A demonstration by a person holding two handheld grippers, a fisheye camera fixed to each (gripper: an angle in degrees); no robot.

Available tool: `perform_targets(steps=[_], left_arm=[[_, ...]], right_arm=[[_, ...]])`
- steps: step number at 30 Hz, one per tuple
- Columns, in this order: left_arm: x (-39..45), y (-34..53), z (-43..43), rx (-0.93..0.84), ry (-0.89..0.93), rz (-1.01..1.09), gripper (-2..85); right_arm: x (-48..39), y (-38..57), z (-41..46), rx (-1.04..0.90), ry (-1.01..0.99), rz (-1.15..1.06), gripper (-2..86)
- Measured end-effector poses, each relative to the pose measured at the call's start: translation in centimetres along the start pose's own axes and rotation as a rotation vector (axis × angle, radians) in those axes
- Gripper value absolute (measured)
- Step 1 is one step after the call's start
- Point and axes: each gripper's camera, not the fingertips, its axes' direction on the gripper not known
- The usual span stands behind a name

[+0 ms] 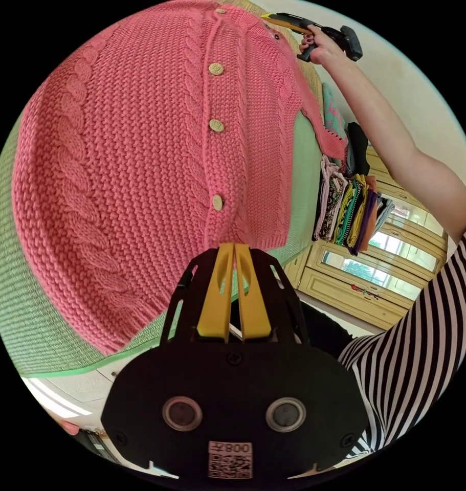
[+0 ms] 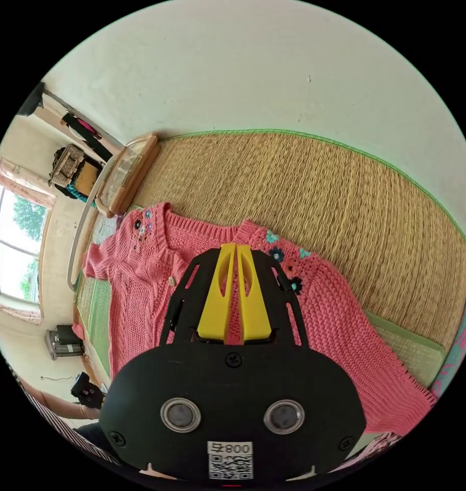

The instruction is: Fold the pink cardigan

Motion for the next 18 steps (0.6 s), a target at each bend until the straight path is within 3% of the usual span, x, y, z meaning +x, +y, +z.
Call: perform_targets(steps=[5, 10, 14, 18], left_arm=[[-1.1, 2.0, -1.6, -0.013, 0.024, -0.041, 0.8], [-2.5, 2.7, -2.4, -0.010, 0.001, -0.084, 1.1], [-3.2, 1.9, -2.3, 0.010, 0.031, -0.079, 0.9], [-3.6, 1.7, -1.6, -0.020, 0.051, -0.080, 0.4]], right_arm=[[-6.3, 9.5, -1.7, -0.125, -0.143, -0.127, 2.7], [-14.8, 24.1, 1.7, -0.550, -0.245, -0.230, 6.3], [-18.3, 28.7, 2.0, -0.638, -0.255, -0.304, 7.5], [-20.8, 31.3, 3.4, -0.671, -0.140, -0.455, 7.2]])
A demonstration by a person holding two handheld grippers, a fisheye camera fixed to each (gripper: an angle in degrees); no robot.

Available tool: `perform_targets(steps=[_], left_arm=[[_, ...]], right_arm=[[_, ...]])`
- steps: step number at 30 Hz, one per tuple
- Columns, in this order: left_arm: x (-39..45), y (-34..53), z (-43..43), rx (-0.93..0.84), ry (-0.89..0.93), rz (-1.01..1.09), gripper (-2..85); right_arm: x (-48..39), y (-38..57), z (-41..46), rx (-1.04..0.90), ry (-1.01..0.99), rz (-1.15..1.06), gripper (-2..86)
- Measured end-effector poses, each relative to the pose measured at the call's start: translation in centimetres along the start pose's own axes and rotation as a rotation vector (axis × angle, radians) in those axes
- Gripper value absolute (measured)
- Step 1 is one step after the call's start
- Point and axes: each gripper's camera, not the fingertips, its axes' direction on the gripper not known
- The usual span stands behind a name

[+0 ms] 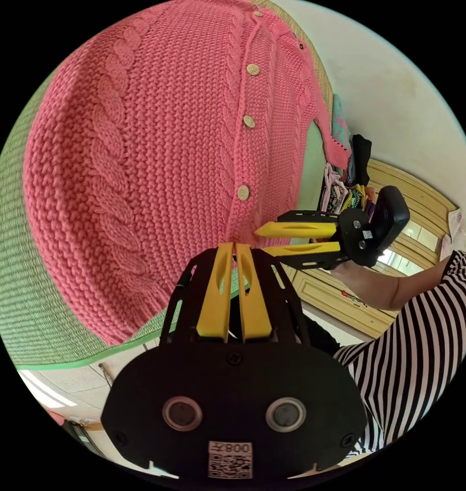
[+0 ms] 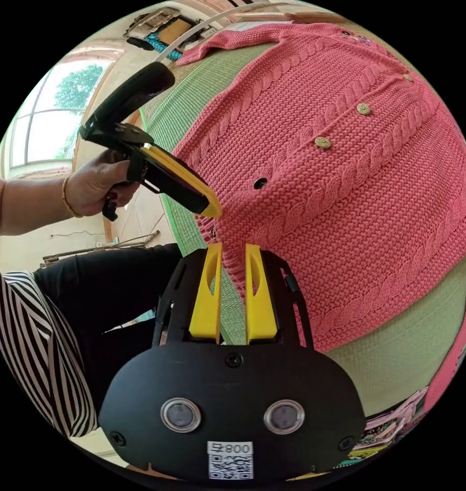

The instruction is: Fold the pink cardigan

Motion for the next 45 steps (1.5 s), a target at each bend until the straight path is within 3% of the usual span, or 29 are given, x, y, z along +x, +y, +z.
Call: perform_targets(steps=[7, 16, 21, 25, 31, 39, 45], left_arm=[[1.0, 1.3, -1.4, -0.002, 0.032, 0.032, 0.0], [1.7, 2.4, -1.7, -0.021, -0.015, 0.020, 0.1], [1.7, 3.7, -4.1, 0.023, -0.161, -0.017, 0.1], [1.0, 3.9, -6.1, 0.005, -0.393, -0.055, 0.0], [0.4, 5.5, -9.2, 0.008, -0.527, -0.102, 0.0], [1.9, 6.2, -11.0, 0.033, -0.447, -0.098, 0.1], [6.7, 5.7, -9.4, 0.064, -0.214, 0.053, 0.4]], right_arm=[[-2.4, 1.7, -1.0, -0.002, 0.009, -0.034, 1.0], [-2.5, 4.6, -0.7, -0.036, 0.090, 0.061, 3.4], [-2.0, 6.1, 0.2, -0.083, 0.171, 0.117, 3.5], [-1.0, 7.5, 1.5, -0.127, 0.175, 0.124, 0.8], [1.4, 10.7, 1.4, -0.164, 0.176, 0.204, 0.2], [3.8, 12.0, 0.7, -0.138, 0.065, 0.288, 0.1], [3.3, 10.6, -0.9, -0.036, 0.010, 0.242, 0.1]])
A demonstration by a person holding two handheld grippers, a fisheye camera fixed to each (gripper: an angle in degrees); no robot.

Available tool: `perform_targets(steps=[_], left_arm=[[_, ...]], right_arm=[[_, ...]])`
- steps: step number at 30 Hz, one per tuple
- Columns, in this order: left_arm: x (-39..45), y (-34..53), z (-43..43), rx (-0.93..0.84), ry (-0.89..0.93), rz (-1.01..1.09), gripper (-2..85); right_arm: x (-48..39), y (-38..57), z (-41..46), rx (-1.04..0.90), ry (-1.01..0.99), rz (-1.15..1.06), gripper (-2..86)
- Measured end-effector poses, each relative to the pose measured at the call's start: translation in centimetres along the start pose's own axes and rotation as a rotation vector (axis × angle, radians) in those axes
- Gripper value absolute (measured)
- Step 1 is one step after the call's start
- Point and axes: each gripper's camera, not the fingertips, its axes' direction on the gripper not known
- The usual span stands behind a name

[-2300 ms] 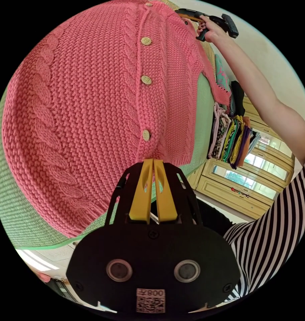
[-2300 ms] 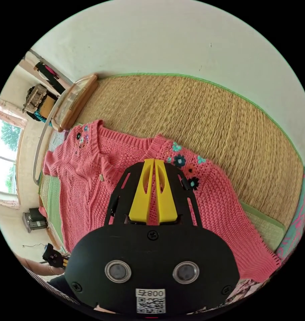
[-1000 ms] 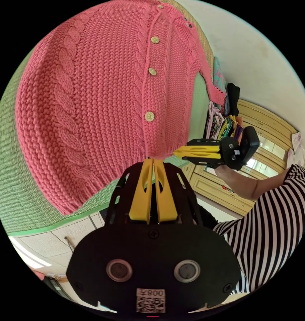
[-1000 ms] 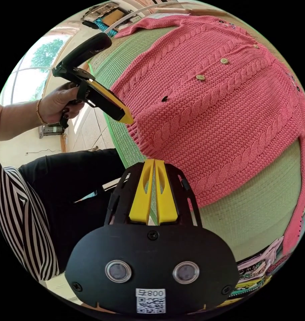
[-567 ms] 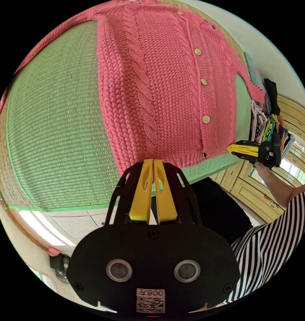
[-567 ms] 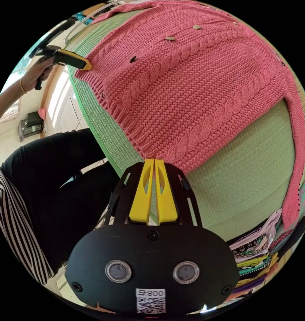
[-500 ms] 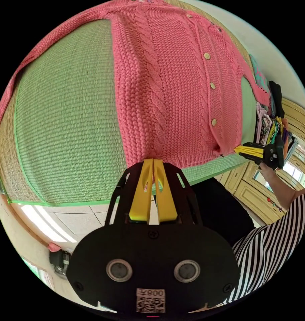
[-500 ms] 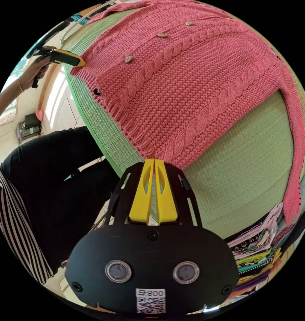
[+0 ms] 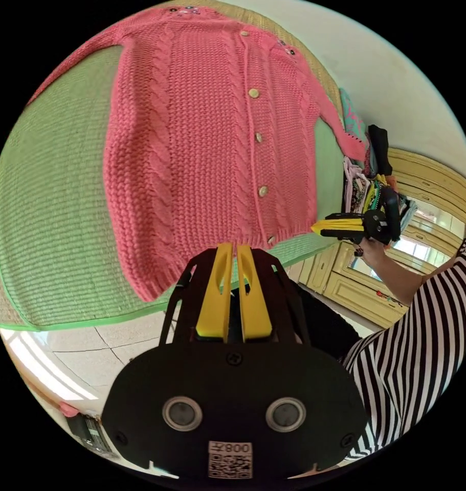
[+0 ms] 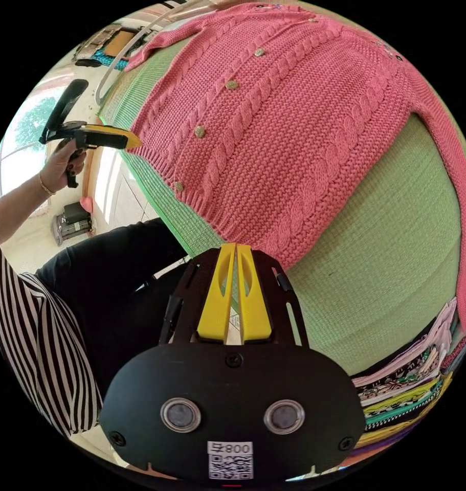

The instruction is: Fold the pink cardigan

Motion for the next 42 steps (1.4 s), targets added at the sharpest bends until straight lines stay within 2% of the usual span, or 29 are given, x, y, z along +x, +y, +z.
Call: perform_targets(steps=[3, 6, 9, 11, 16, 19, 22, 27, 33, 36, 37, 38, 42], left_arm=[[1.0, -1.6, 0.8, -0.008, 0.030, 0.016, 0.3], [0.3, -2.4, 1.1, -0.035, -0.038, -0.031, 0.1], [-0.4, -2.3, 0.1, -0.021, 0.067, -0.086, 0.1], [0.6, -2.8, -2.9, 0.053, -0.013, -0.057, 0.1], [0.6, -6.5, -9.5, 0.222, -0.171, -0.008, 0.2], [-0.5, -8.5, -10.5, 0.187, -0.303, -0.039, 0.1], [-0.8, -8.3, -11.0, 0.186, -0.236, -0.035, 0.1], [1.0, -8.2, -12.2, 0.124, -0.286, -0.051, 0.1], [4.8, -11.6, -15.5, 0.207, -0.289, 0.041, 0.1], [5.0, -13.7, -14.8, 0.135, -0.309, 0.039, 0.1], [5.0, -13.9, -14.8, 0.151, -0.268, 0.036, 0.2], [5.0, -14.0, -15.3, 0.155, -0.216, 0.009, 0.2], [7.5, -14.2, -17.4, 0.245, -0.194, 0.022, 0.3]], right_arm=[[0.4, -1.0, -0.6, 0.058, -0.013, -0.026, 0.1], [2.1, -1.9, 0.6, 0.050, 0.044, -0.017, 0.2], [4.3, -1.7, 2.7, -0.003, -0.022, 0.018, 0.2], [5.0, -1.4, 1.5, 0.028, -0.012, 0.013, 0.2], [12.4, -2.2, -5.5, 0.292, 0.138, 0.139, 0.1], [17.8, -3.5, -7.9, 0.395, 0.174, 0.215, 0.1], [20.2, -3.8, -5.2, 0.313, 0.110, 0.211, 0.1], [20.2, -0.7, -4.0, 0.352, 0.107, 0.281, 0.1], [24.4, -1.1, -8.3, 0.523, 0.109, 0.273, 0.1], [26.9, -2.7, -6.9, 0.460, 0.111, 0.265, 0.1], [27.5, -3.1, -5.7, 0.423, 0.093, 0.259, 0.1], [27.5, -2.7, -5.8, 0.466, 0.102, 0.255, 0.2], [28.7, -1.2, -6.7, 0.518, 0.043, 0.280, 0.2]])
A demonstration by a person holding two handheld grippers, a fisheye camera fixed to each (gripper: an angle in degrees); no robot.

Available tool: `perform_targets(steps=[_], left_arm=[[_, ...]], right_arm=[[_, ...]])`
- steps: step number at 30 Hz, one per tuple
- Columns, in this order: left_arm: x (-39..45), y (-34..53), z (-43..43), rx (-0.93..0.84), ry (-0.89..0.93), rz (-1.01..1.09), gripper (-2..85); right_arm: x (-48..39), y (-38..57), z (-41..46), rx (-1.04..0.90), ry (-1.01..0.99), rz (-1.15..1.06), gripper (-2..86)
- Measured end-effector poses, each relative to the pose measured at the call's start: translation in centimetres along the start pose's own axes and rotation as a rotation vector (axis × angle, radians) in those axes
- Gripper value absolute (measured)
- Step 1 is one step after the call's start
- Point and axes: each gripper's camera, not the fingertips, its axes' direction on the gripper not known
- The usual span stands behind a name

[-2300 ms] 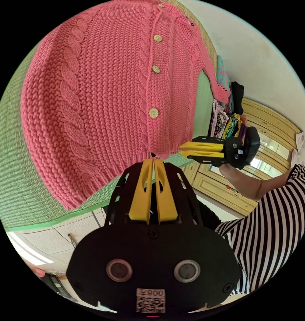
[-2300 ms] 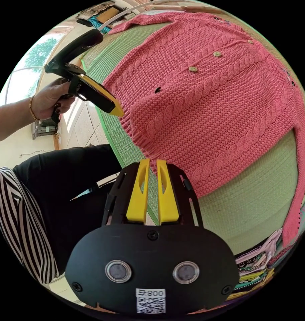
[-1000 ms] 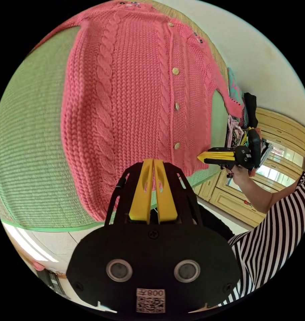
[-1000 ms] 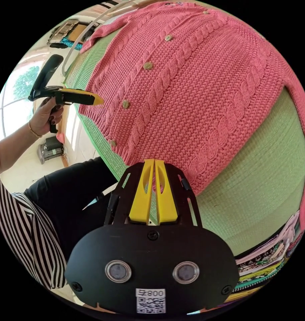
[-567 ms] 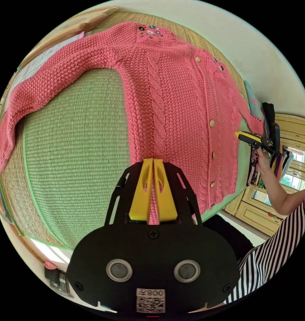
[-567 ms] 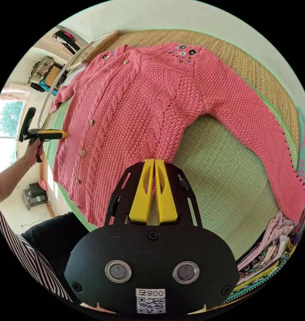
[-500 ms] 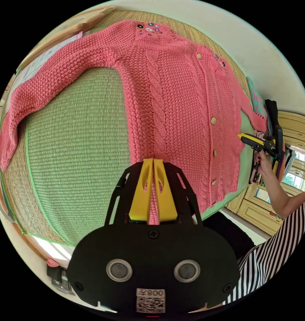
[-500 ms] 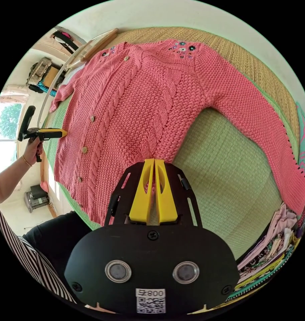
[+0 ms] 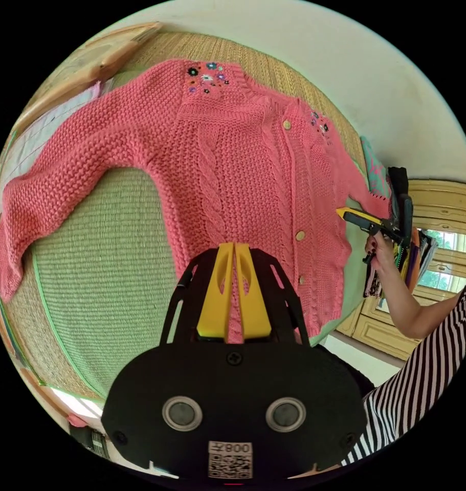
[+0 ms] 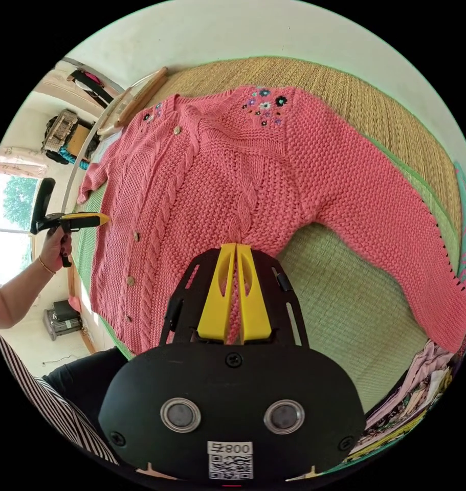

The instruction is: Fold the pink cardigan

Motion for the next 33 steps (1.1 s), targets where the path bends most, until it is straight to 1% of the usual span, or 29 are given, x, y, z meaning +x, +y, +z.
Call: perform_targets(steps=[2, 3, 5, 7, 9, 11, 14, 16, 17, 19, 21, 23, 24, 26, 27, 28, 29, 31, 32, 33], left_arm=[[2.4, -2.4, -1.0, 0.044, 0.082, 0.083, 0.3], [3.1, -3.2, -1.2, 0.058, 0.094, 0.108, 0.3], [5.8, -7.0, -1.4, 0.096, 0.105, 0.195, 0.3], [7.7, -9.9, -1.4, 0.128, 0.127, 0.257, 0.3], [9.5, -12.3, -1.1, 0.148, 0.099, 0.290, 0.2], [11.2, -15.0, 0.0, 0.139, 0.047, 0.293, 0.2], [12.2, -16.9, 1.4, 0.104, -0.018, 0.262, 0.2], [12.7, -17.4, 2.2, 0.069, -0.041, 0.264, 0.2], [12.9, -17.4, 2.0, 0.091, -0.030, 0.265, 0.1], [13.2, -17.7, 1.9, 0.098, -0.011, 0.263, 0.1], [13.6, -18.0, 1.7, 0.101, 0.011, 0.254, 0.1], [14.4, -18.5, 1.0, 0.138, 0.068, 0.263, 0.1], [14.7, -18.6, 0.7, 0.154, 0.081, 0.273, 0.1], [15.8, -19.4, 0.1, 0.182, 0.033, 0.273, 0.1], [15.9, -19.7, 0.2, 0.177, 0.010, 0.266, 0.1], [16.0, -20.4, 0.9, 0.141, -0.025, 0.257, 0.1], [16.0, -20.9, 1.3, 0.130, 0.023, 0.280, 0.1], [16.2, -21.4, 1.2, 0.130, 0.061, 0.248, 0.2], [16.8, -21.3, 0.7, 0.156, 0.036, 0.263, 0.2], [17.1, -21.3, 0.5, 0.167, 0.022, 0.273, 0.2]], right_arm=[[0.5, -0.5, -1.2, 0.069, -0.069, -0.008, 0.2], [0.9, -1.3, -1.8, 0.101, -0.091, -0.017, 0.2], [1.4, -3.2, -2.6, 0.162, -0.091, -0.048, 0.2], [2.1, -6.8, -3.1, 0.210, -0.047, -0.099, 0.2], [3.0, -9.7, -2.5, 0.218, -0.014, -0.112, 0.2], [4.0, -12.5, -1.4, 0.186, 0.004, -0.124, 0.2], [6.0, -15.4, 0.9, 0.114, 0.141, -0.126, 0.1], [8.2, -15.7, 0.8, 0.128, 0.111, -0.122, 0.0], [8.8, -15.8, 0.6, 0.134, 0.115, -0.107, 0.0], [10.9, -15.7, 0.0, 0.171, 0.176, -0.038, 0.0], [12.1, -15.7, 0.0, 0.166, 0.106, -0.025, 0.0], [12.3, -15.2, -0.4, 0.182, 0.089, -0.041, 0.0], [12.1, -14.5, -1.2, 0.223, 0.081, -0.060, 0.0], [11.7, -13.2, -1.7, 0.259, 0.048, -0.081, 0.1], [11.3, -12.6, -1.1, 0.248, 0.028, -0.104, 0.1], [11.0, -12.3, 0.2, 0.202, 0.051, -0.124, 0.1], [11.0, -12.3, 1.1, 0.167, 0.071, -0.126, 0.1], [11.6, -11.2, 1.1, 0.196, 0.064, -0.115, 0.2], [11.8, -11.0, 0.7, 0.198, 0.062, -0.109, 0.2], [12.6, -10.0, -0.3, 0.238, 0.052, -0.079, 0.2]])
